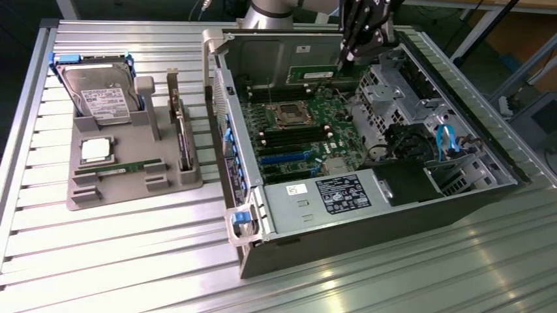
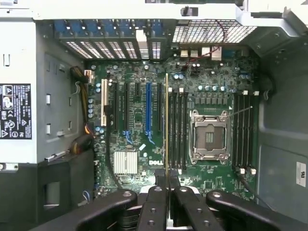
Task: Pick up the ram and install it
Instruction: 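Pick up the ram and move it above insertion slot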
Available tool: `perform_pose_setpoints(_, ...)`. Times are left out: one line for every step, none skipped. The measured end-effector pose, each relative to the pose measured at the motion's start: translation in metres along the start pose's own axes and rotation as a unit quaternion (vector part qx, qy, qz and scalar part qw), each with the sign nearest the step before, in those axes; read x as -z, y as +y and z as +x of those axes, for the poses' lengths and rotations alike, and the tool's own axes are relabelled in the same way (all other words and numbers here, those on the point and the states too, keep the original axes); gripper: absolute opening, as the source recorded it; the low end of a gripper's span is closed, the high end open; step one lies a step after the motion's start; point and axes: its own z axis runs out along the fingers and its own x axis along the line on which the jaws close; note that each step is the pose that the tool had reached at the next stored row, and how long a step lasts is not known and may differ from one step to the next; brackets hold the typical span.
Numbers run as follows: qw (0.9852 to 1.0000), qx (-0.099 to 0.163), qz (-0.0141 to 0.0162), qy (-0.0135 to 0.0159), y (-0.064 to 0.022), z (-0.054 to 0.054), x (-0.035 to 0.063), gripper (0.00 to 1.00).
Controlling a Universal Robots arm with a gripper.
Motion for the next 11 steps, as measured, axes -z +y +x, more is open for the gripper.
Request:
perform_pose_setpoints(1.0000, 0.000, 0.0000, -0.0001, -0.0001, -0.005, -0.0002, 0.12)
perform_pose_setpoints(1.0000, 0.000, 0.0001, -0.0001, -0.0001, -0.007, -0.0002, 0.12)
perform_pose_setpoints(1.0000, 0.000, 0.0000, 0.0000, -0.0002, -0.010, -0.0002, 0.12)
perform_pose_setpoints(1.0000, 0.000, 0.0000, 0.0000, -0.0002, -0.013, -0.0003, 0.12)
perform_pose_setpoints(1.0000, 0.000, 0.0000, 0.0000, -0.0002, -0.016, -0.0003, 0.12)
perform_pose_setpoints(1.0000, 0.000, 0.0000, -0.0001, -0.0003, -0.018, -0.0004, 0.12)
perform_pose_setpoints(1.0000, 0.000, 0.0001, -0.0001, -0.0003, -0.020, -0.0005, 0.12)
perform_pose_setpoints(1.0000, 0.000, 0.0000, -0.0001, -0.0004, -0.022, -0.0005, 0.12)
perform_pose_setpoints(1.0000, 0.000, 0.0000, 0.0000, -0.0004, -0.024, -0.0005, 0.12)
perform_pose_setpoints(1.0000, 0.000, 0.0000, -0.0001, -0.0004, -0.024, -0.0005, 0.12)
perform_pose_setpoints(1.0000, 0.000, 0.0000, 0.0000, -0.0004, -0.024, -0.0005, 0.12)
